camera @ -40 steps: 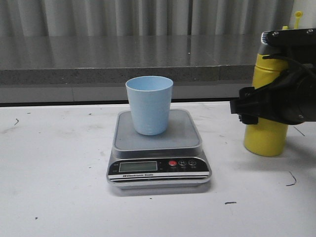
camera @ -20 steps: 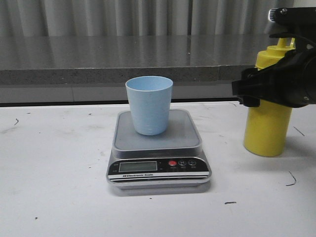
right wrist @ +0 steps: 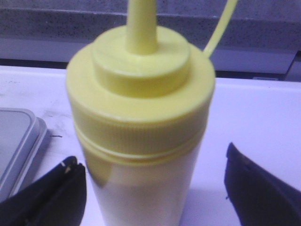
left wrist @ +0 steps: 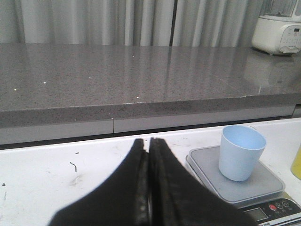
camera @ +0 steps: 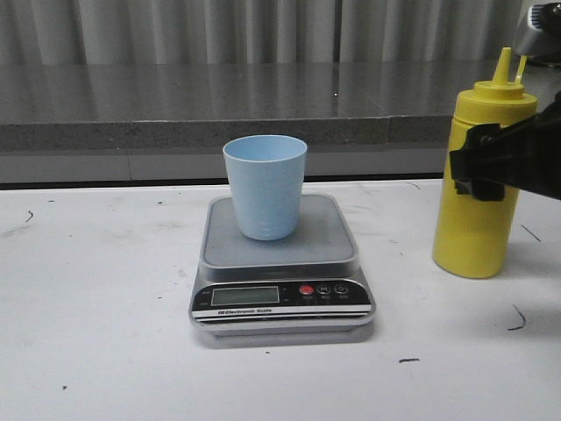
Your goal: Pour seasoning into cup on scale with both arms
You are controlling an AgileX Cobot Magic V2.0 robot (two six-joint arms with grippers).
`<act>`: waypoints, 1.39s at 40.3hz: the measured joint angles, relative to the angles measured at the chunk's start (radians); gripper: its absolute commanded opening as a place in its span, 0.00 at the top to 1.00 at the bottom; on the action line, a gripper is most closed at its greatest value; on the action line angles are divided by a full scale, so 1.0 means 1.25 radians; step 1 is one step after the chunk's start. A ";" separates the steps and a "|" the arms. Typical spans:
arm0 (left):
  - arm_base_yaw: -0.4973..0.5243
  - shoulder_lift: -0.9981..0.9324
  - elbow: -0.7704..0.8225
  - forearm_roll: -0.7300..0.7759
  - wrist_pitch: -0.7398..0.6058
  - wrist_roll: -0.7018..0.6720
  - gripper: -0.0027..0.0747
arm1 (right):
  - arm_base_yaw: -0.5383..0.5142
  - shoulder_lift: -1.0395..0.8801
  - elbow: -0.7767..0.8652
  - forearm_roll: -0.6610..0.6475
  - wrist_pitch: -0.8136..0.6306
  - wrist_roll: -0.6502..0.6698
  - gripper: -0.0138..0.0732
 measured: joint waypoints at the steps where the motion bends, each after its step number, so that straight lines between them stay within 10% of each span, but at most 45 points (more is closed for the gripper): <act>1: 0.000 0.000 0.000 0.000 0.000 0.000 0.99 | 0.000 -0.012 0.005 0.000 0.002 0.000 0.13; 24: 0.000 0.000 0.000 0.000 0.000 0.000 0.99 | 0.000 -0.385 0.026 -0.005 0.330 -0.010 0.15; 42: 0.000 0.000 0.000 0.000 0.000 0.000 0.99 | 0.000 -0.755 0.033 -0.013 0.589 -0.014 0.87; 56: 0.000 0.000 0.000 0.000 0.000 0.000 0.99 | 0.000 -0.851 0.033 -0.017 0.639 -0.015 0.92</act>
